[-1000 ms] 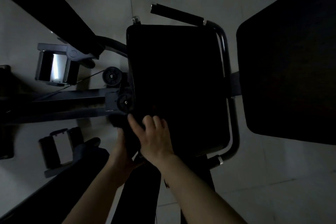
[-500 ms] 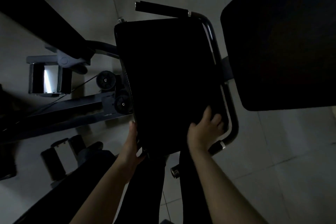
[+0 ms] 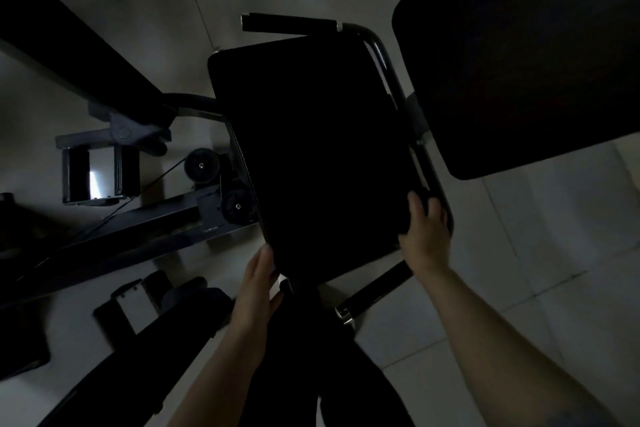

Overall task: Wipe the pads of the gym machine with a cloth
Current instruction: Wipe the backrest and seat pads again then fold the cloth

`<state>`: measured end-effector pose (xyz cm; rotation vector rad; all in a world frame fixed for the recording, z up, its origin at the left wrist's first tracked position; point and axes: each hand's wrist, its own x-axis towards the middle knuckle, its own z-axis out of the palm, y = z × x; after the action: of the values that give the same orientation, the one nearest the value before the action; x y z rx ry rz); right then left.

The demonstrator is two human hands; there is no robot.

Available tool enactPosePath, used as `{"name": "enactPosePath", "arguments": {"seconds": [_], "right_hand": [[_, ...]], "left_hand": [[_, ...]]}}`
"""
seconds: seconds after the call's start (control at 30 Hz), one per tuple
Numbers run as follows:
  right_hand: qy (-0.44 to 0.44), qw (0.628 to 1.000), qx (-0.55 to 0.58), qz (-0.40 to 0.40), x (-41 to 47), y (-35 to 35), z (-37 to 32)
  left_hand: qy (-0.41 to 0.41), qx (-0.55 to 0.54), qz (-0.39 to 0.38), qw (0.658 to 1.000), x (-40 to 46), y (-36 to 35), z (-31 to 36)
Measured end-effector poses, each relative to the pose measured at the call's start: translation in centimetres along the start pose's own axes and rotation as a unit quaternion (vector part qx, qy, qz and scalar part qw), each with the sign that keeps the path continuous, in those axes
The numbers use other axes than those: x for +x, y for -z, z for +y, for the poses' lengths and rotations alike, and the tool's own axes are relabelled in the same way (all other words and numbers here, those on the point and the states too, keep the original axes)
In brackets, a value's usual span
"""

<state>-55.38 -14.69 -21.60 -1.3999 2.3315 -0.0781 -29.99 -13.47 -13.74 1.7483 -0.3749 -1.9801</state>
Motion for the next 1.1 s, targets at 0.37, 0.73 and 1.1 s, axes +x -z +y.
{"name": "enactPosePath", "arguments": {"seconds": [0.37, 0.73, 1.1], "right_hand": [[-0.128, 0.874, 0.438, -0.166, -7.0, 9.9, -3.0], [0.033, 0.873, 0.467, -0.133, -21.2, 25.6, -3.4], [-0.048, 0.852, 0.468, 0.23, -23.7, 38.7, -0.3]], "left_hand": [[-0.126, 0.15, 0.018, 0.98, -8.0, -6.2, 0.1], [-0.245, 0.109, -0.092, 0.959, -23.1, -13.5, 3.5], [-0.421, 0.177, -0.083, 0.886, -26.3, -13.5, 9.9]]}}
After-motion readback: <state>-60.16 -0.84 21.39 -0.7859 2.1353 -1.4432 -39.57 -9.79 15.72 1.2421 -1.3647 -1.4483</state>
